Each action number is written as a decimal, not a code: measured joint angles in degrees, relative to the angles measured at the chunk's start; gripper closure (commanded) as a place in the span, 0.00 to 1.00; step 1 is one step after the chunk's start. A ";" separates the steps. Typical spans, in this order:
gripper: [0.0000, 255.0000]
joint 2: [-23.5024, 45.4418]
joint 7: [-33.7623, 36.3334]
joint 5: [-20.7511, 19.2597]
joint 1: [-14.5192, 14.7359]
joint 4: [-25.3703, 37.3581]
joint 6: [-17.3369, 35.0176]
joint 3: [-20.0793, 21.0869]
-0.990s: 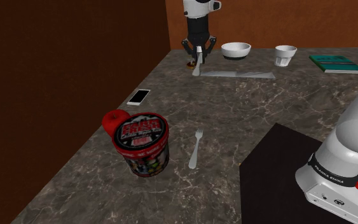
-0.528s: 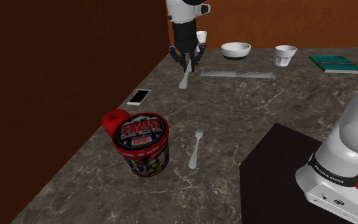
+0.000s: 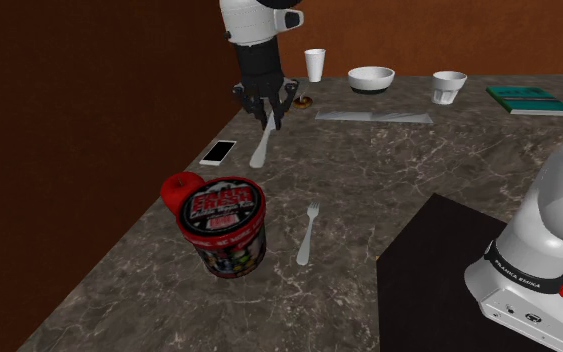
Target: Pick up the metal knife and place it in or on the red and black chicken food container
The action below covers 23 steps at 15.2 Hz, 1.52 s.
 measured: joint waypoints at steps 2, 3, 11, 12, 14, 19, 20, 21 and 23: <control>1.00 2.04 3.06 -0.86 1.54 2.23 -0.75 1.47; 1.00 2.82 4.47 -1.21 2.28 2.98 -0.97 2.11; 1.00 14.08 16.87 -6.93 10.99 16.37 -6.12 6.68; 1.00 15.67 18.39 -7.77 12.41 18.13 -6.68 7.07; 1.00 17.39 19.68 -8.67 13.60 19.32 -6.57 7.22; 1.00 17.11 20.30 -8.58 13.20 15.08 -2.67 7.18; 1.00 17.20 20.36 -8.65 13.13 14.46 -1.98 7.13; 1.00 17.10 20.46 -8.62 13.03 13.57 -1.19 7.12; 1.00 16.86 20.57 -8.54 12.76 11.60 0.56 7.08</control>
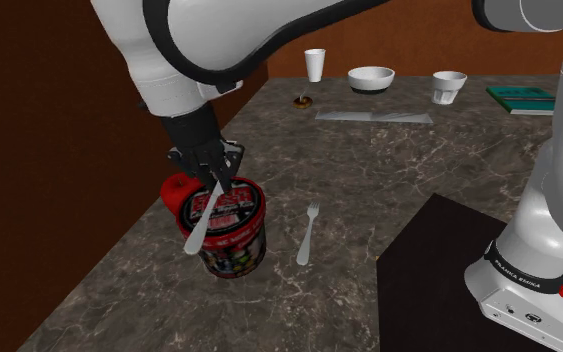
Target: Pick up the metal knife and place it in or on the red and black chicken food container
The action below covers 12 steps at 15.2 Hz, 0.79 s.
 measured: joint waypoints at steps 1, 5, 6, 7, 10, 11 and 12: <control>1.00 -0.06 0.18 0.00 -0.03 -0.85 0.77 0.01; 1.00 0.03 0.46 -0.23 -0.22 -2.83 3.13 -0.12; 1.00 0.02 0.42 -0.25 -0.25 -2.87 3.28 -0.12; 1.00 -0.01 0.39 -0.22 -0.28 -2.93 3.33 -0.11; 1.00 -0.15 0.39 -0.18 -0.33 -3.11 3.47 -0.09; 0.00 0.04 0.43 -0.27 -0.27 -2.87 3.36 -0.12; 0.00 0.19 0.42 -0.31 -0.26 -2.86 3.28 -0.15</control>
